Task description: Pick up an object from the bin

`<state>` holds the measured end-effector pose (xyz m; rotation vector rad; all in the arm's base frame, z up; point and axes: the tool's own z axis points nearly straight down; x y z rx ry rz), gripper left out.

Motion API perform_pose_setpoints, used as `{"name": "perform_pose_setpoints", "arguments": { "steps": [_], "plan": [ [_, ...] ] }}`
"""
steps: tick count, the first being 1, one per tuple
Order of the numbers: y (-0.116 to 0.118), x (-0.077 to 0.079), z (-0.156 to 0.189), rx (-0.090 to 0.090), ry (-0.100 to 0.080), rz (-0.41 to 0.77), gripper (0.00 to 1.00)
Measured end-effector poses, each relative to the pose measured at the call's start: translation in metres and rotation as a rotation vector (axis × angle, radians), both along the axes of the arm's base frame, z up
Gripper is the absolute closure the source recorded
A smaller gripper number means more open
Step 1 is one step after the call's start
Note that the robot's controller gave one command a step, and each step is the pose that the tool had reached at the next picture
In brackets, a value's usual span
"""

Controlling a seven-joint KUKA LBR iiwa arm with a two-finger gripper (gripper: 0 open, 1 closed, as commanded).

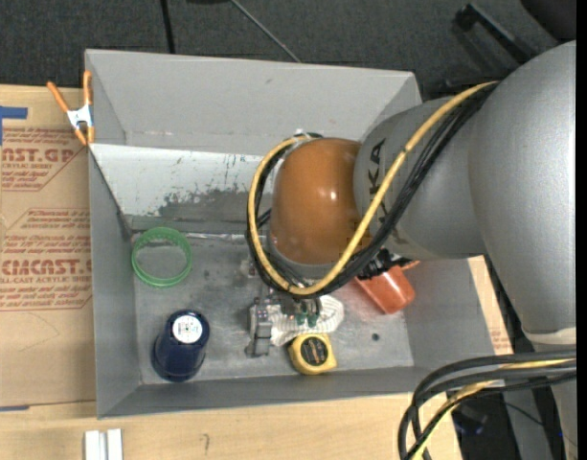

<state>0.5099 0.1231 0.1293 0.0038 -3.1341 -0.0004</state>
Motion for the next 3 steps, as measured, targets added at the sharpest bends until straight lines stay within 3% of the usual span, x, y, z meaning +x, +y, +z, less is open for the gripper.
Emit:
{"name": "perform_pose_setpoints", "arguments": {
  "steps": [1,2,3],
  "plan": [
    [0.0,0.002,0.004,0.001,-0.007,-0.001,0.0],
    [-0.025,0.013,-0.026,0.002,-0.012,0.063,0.0],
    [-0.042,0.005,-0.047,-0.001,-0.004,0.011,0.0]
  ]
}}
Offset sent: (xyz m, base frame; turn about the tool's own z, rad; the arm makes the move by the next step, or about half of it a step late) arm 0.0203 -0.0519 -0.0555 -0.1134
